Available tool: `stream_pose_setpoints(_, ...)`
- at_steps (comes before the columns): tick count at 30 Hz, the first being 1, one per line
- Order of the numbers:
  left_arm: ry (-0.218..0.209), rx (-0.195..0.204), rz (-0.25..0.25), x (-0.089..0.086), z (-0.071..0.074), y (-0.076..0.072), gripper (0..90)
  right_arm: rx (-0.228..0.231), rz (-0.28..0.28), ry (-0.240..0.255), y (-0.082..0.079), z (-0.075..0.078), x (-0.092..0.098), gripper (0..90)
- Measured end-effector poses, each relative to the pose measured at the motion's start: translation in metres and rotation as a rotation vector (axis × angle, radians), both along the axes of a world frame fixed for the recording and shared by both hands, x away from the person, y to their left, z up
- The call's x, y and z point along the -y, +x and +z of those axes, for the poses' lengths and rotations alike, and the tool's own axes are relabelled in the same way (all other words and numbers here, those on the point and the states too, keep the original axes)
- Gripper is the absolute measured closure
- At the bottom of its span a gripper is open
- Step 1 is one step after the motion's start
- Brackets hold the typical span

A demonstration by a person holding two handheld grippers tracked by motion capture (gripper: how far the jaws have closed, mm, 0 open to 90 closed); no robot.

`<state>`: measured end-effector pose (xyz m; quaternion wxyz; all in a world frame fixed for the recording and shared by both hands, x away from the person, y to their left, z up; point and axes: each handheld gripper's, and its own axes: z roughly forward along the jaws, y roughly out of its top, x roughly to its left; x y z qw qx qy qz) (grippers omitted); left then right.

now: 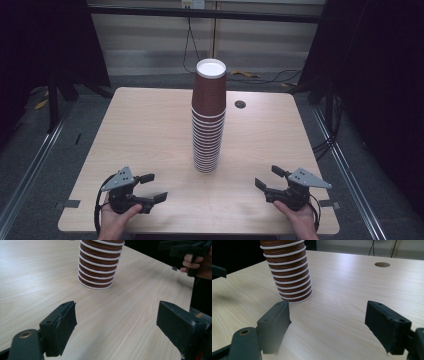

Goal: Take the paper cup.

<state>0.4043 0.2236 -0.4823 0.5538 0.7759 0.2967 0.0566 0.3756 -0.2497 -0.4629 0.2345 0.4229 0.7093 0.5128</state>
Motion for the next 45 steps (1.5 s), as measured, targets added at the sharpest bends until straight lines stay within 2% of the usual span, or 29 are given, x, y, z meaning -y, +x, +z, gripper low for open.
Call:
stream_pose_setpoints(3,0.010,0.013,0.002,0.000,0.000,0.000,15.9,-0.020,0.004,0.010,0.000,0.001,0.001,21.0)
stream_pose_setpoints(5,0.010,-0.001,0.001,0.001,-0.002,0.001,15.9,-0.031,-0.004,0.012,0.003,0.002,0.001,23.8)
stream_pose_setpoints(7,0.017,-0.007,-0.009,0.002,-0.003,0.001,15.9,-0.051,-0.003,0.019,0.005,0.003,0.002,23.1)
stream_pose_setpoints(11,0.023,-0.008,-0.020,0.003,-0.003,0.000,16.3,-0.060,0.001,0.023,0.006,0.006,0.000,23.1)
stream_pose_setpoints(15,0.026,-0.004,-0.021,0.003,-0.002,-0.001,16.5,-0.062,0.005,-0.011,0.007,0.009,-0.002,24.2)
stream_pose_setpoints(18,0.021,-0.004,-0.026,0.002,-0.002,-0.001,16.9,-0.078,0.004,-0.005,0.007,0.014,0.000,25.0)
stream_pose_setpoints(19,0.027,0.000,-0.026,0.002,-0.002,-0.001,16.9,-0.110,0.019,0.003,0.007,0.017,0.000,25.4)
stream_pose_setpoints(21,0.027,0.004,-0.033,0.002,-0.001,-0.002,16.9,-0.114,0.031,0.008,0.008,0.019,-0.001,25.4)
stream_pose_setpoints(27,0.030,0.010,-0.056,0.004,-0.002,-0.005,16.5,-0.101,0.086,0.007,0.010,0.028,-0.010,22.7)
stream_pose_setpoints(28,0.028,0.013,-0.061,0.005,-0.002,-0.006,16.5,-0.100,0.103,0.001,0.011,0.030,-0.012,22.5)
stream_pose_setpoints(29,0.024,0.016,-0.060,0.006,-0.001,-0.006,16.5,-0.103,0.118,-0.026,0.013,0.034,-0.016,22.5)
stream_pose_setpoints(37,0.036,0.011,-0.061,0.005,-0.001,-0.006,16.6,-0.087,0.177,-0.008,0.023,0.049,-0.027,22.8)
stream_pose_setpoints(43,0.032,0.013,-0.067,0.005,0.000,-0.006,16.6,-0.063,0.212,-0.013,0.031,0.071,-0.037,23.7)
stream_pose_setpoints(45,0.032,0.014,-0.074,0.005,0.000,-0.006,16.6,-0.057,0.218,-0.008,0.032,0.074,-0.038,23.8)
